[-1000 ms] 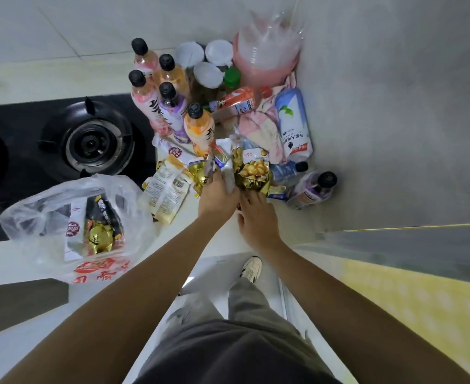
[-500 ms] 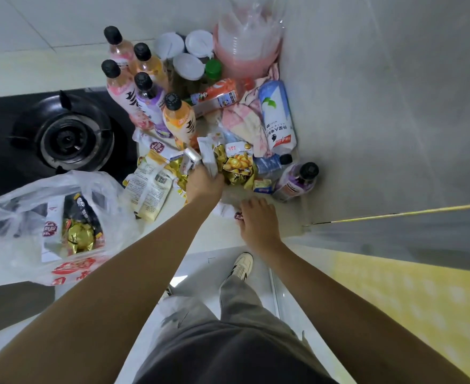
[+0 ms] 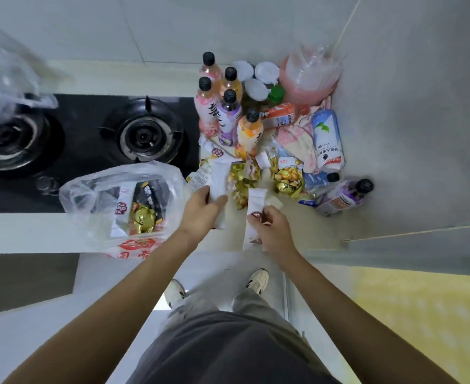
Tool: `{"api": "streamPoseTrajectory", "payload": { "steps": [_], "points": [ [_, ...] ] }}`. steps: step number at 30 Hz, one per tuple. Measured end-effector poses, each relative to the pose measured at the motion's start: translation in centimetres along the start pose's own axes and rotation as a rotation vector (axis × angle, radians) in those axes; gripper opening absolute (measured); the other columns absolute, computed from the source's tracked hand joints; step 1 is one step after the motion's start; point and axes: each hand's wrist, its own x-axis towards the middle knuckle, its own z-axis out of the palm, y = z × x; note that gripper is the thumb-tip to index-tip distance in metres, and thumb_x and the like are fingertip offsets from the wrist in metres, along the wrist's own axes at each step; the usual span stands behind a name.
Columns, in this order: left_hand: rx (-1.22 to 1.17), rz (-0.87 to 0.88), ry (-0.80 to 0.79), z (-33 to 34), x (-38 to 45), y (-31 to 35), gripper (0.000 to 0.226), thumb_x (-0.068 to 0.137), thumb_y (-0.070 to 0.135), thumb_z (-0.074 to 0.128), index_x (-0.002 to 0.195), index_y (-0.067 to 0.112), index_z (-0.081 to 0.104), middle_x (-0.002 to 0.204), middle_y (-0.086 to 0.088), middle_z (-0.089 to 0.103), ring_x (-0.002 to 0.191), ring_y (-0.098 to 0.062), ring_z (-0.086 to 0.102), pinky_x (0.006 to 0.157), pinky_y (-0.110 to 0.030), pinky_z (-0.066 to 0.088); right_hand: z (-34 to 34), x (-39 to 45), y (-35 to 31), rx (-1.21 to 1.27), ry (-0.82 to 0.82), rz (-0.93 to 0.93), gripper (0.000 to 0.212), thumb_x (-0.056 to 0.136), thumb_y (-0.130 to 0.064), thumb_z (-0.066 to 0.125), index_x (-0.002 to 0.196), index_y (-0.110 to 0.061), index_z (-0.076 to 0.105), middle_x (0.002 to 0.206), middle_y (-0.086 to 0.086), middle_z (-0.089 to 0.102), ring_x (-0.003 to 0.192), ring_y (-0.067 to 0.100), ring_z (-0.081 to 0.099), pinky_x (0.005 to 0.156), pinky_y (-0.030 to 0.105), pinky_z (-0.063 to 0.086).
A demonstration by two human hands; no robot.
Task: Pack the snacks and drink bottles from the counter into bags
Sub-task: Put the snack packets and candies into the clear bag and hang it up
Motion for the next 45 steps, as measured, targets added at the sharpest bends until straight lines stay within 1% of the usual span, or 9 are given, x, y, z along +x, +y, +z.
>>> {"api": "streamPoseTrajectory", "payload": {
  "steps": [8,13,21,24,27,30,34,39,45],
  "points": [
    [-0.185,-0.020,0.183,-14.0,-5.4,-4.4,0.014,0.102,0.026,0.058,0.097,0.017,0.068,0.072,0.005,0.070,0.062,-0.011,0.068,0.057,-0.029,0.053,13.3,-4.5,-7.7,0.062,-0.244,-0.072,0.022,0.100,-0.028,0.065,0.086,-0.015,0.054,0.061,-0.017,0.052,0.058,0.001,0.048,0.055,0.015,0.040],
    [-0.155,-0.137,0.255,-19.8,-4.9,-7.4,0.016,0.101,0.021,0.057,0.085,0.017,0.058,0.065,0.002,0.058,0.042,-0.004,0.054,0.036,-0.016,0.035,22.1,-4.4,-8.5,-0.073,-0.262,-0.007,0.014,0.095,-0.032,0.070,0.091,-0.019,0.065,0.074,-0.009,0.068,0.061,0.004,0.062,0.055,0.020,0.045],
    [0.007,-0.210,0.095,-23.4,0.7,-9.4,0.025,0.096,0.031,0.064,0.085,0.009,0.057,0.074,-0.008,0.061,0.055,-0.022,0.053,0.046,-0.028,0.041,28.2,-0.1,-8.4,-0.223,-0.091,0.158,0.012,0.094,-0.026,0.068,0.093,-0.014,0.064,0.082,0.002,0.066,0.078,0.022,0.064,0.064,0.030,0.047],
    [0.095,-0.168,0.055,-23.9,2.4,-9.4,0.017,0.098,0.022,0.061,0.103,0.007,0.066,0.093,-0.013,0.074,0.067,-0.025,0.071,0.064,-0.039,0.062,28.3,0.9,-8.9,-0.328,-0.055,0.102,0.016,0.098,-0.023,0.064,0.108,-0.011,0.067,0.089,0.000,0.067,0.078,0.018,0.063,0.072,0.036,0.054],
    [0.428,-0.026,0.120,-24.8,2.4,-9.2,0.026,0.096,0.022,0.060,0.119,0.013,0.067,0.104,-0.007,0.074,0.088,-0.027,0.071,0.080,-0.041,0.061,27.7,0.3,-8.9,-0.491,-0.089,-0.048,0.017,0.099,-0.020,0.061,0.114,-0.010,0.064,0.098,0.001,0.066,0.084,0.019,0.063,0.076,0.038,0.053],
    [0.629,0.154,0.158,-25.0,1.3,-9.0,0.023,0.098,0.025,0.058,0.116,0.015,0.067,0.107,0.000,0.070,0.091,-0.023,0.067,0.077,-0.032,0.051,26.4,-1.9,-8.5,-0.620,-0.088,-0.307,0.021,0.099,-0.018,0.063,0.118,-0.011,0.063,0.109,-0.001,0.062,0.095,0.014,0.057,0.079,0.027,0.045],
    [0.801,0.387,0.156,-23.8,0.1,-8.3,0.026,0.098,0.029,0.054,0.120,0.020,0.062,0.112,0.001,0.066,0.090,-0.024,0.065,0.070,-0.037,0.055,23.8,-4.4,-7.2,-0.611,-0.018,-0.557,0.018,0.095,-0.014,0.062,0.113,-0.012,0.064,0.105,0.002,0.065,0.096,0.019,0.064,0.081,0.039,0.057],
    [0.946,0.651,0.121,-19.1,-0.7,-6.1,0.026,0.096,0.028,0.054,0.118,0.016,0.062,0.106,0.000,0.062,0.102,-0.024,0.055,0.064,-0.035,0.050,17.8,-5.0,-5.8,-0.519,0.196,-0.560,0.010,0.093,-0.012,0.060,0.102,-0.014,0.061,0.098,-0.003,0.058,0.089,0.015,0.057,0.076,0.034,0.051],
    [1.066,0.862,-0.019,-9.7,1.1,-3.1,0.034,0.091,0.027,0.057,0.122,0.014,0.060,0.110,-0.005,0.060,0.105,-0.028,0.054,0.067,-0.042,0.055,8.3,-1.5,-2.7,-0.884,0.283,-0.498,0.022,0.088,-0.013,0.064,0.109,-0.014,0.059,0.110,0.005,0.057,0.105,0.026,0.054,0.082,0.039,0.052]
  ]
}}
